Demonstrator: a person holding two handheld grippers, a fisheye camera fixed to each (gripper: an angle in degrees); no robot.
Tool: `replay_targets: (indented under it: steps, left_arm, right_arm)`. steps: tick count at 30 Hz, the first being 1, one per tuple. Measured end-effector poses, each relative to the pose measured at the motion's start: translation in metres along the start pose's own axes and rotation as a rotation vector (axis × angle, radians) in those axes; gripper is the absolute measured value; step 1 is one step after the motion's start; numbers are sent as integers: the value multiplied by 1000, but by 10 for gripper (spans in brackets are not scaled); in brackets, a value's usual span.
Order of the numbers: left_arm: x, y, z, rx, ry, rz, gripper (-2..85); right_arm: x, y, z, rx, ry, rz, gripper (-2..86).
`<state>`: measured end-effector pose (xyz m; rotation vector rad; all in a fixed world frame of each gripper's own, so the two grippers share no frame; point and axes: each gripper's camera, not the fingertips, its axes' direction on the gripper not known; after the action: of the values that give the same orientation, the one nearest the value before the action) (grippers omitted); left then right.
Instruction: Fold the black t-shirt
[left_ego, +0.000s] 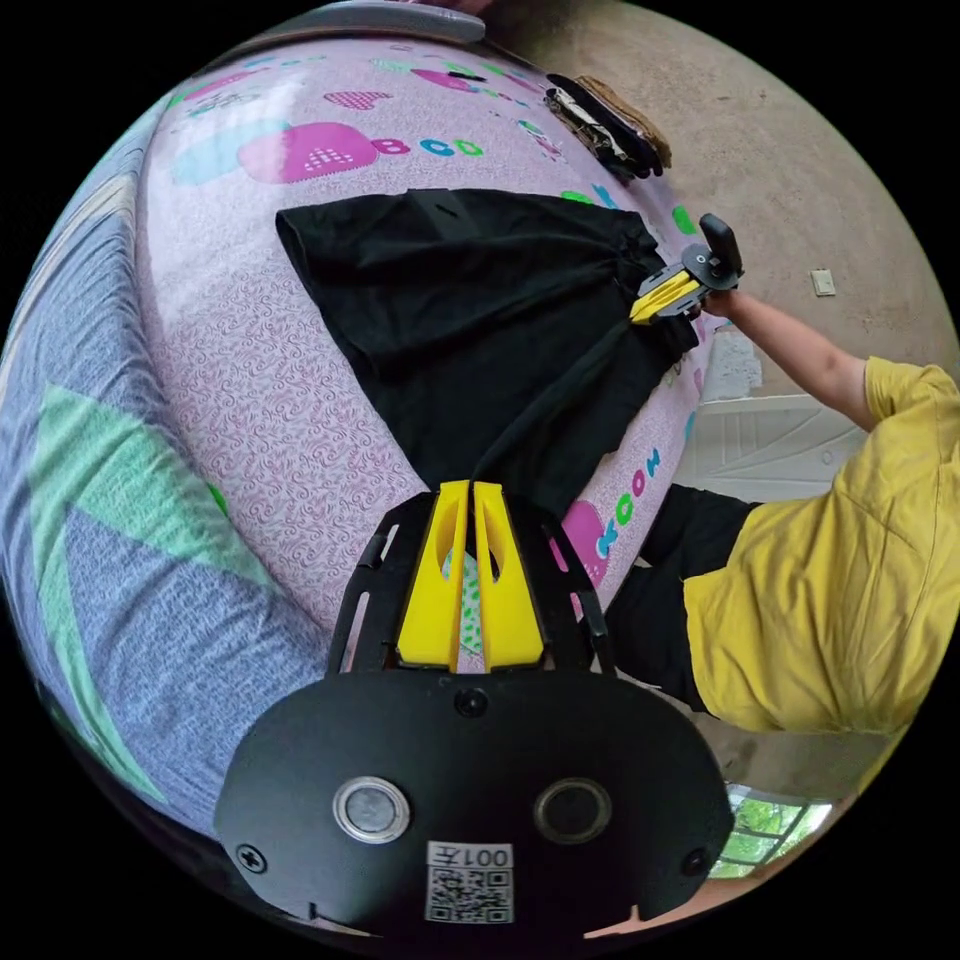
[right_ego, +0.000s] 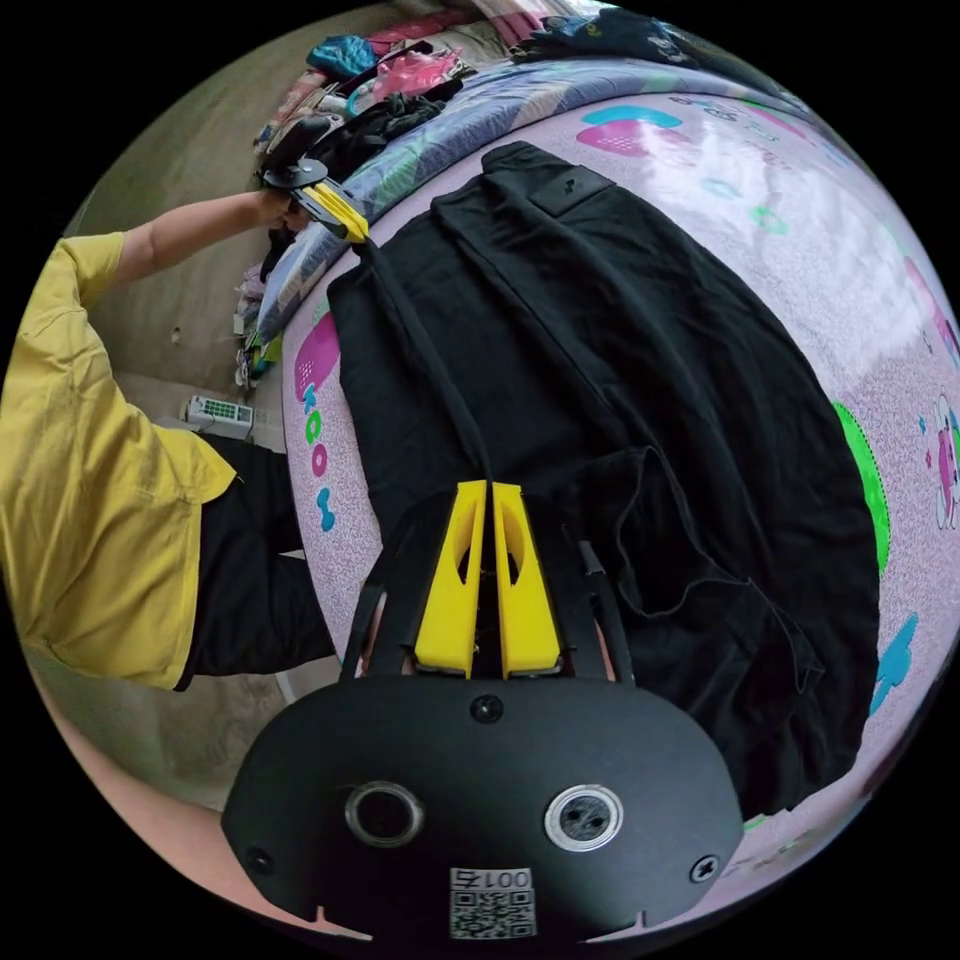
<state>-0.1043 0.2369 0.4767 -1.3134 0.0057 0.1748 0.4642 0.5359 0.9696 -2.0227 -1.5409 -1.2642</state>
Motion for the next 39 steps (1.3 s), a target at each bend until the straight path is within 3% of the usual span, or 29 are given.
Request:
replay_targets:
  steps: [8, 11, 15, 21, 27, 30, 35, 39]
  left_arm:
    - [-34, -32, -9, -50, -37, 36, -14]
    - [-46, -34, -18, 38, -30, 0, -14]
    - [-66, -30, -29, 133, 7, -89, -12]
    - [-98, -20, -35, 82, 141, -257, -13]
    - [-76, -4, -67, 225, -24, -280, -12]
    - [-41, -4, -72, 313, -34, -203, -12]
    - [3, -11, -45, 336, 44, -116, -12]
    - [27, -18, -7, 237, -1, -66, -13]
  right_arm:
    - [12, 16, -12, 10, -28, 34, 8]
    - [14, 23, -19, 19, -35, 48, 12]
    - [17, 33, -32, 55, -55, 79, 19]
    - [18, 53, -61, 166, -67, 118, 27]
    - [5, 85, -101, 337, -51, 153, 13]
    - [10, 135, -129, 484, -31, 303, 11]
    - [16, 263, -158, 743, 30, 733, 6]
    - [12, 312, -153, 752, 10, 872, 4]
